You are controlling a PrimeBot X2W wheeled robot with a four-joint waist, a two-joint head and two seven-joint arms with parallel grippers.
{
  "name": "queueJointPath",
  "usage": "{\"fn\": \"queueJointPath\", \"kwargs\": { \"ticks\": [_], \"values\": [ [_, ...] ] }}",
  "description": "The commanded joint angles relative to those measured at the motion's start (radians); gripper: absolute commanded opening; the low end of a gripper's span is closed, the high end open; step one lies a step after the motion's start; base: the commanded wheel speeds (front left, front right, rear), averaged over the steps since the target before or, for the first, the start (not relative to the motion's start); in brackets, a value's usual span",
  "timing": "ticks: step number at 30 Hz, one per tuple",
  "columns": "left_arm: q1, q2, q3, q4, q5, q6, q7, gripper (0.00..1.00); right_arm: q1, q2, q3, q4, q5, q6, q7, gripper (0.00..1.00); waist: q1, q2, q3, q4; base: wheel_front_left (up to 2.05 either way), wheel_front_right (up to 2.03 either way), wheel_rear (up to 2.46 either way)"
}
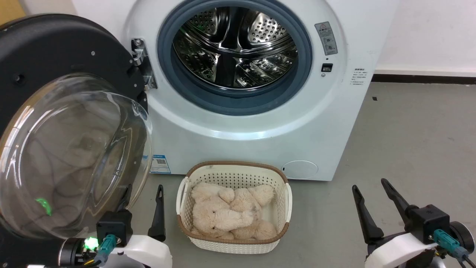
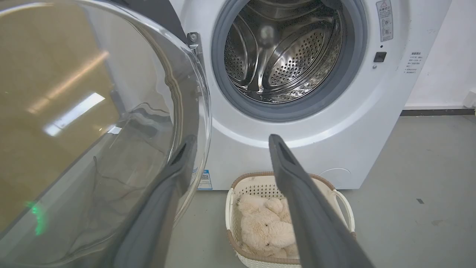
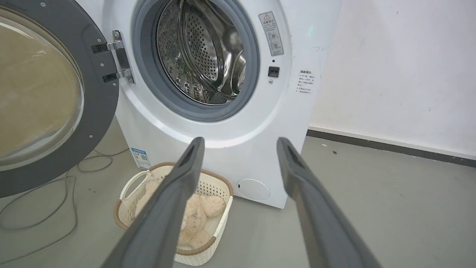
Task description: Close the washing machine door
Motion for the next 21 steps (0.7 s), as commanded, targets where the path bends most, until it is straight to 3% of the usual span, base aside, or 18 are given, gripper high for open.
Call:
{"fn": "queueJointPath", "kwargs": {
  "ticks": [1,21],
  "values": [
    [0.006,0.000,0.000,0.000,-0.009,0.007,-0.011,1.00,0.009,0.001,0.001,-0.004,0.010,0.000,-0.010,1.00,0.0000,0.0000,-0.001,0.006,0.00,0.00,0.00],
    [0.022,0.001,0.000,-0.008,-0.018,0.015,-0.055,1.00,0.025,0.002,0.021,-0.010,0.026,0.000,-0.054,1.00,0.0000,0.0000,-0.013,0.126,0.00,0.00,0.00]
  ]
}}
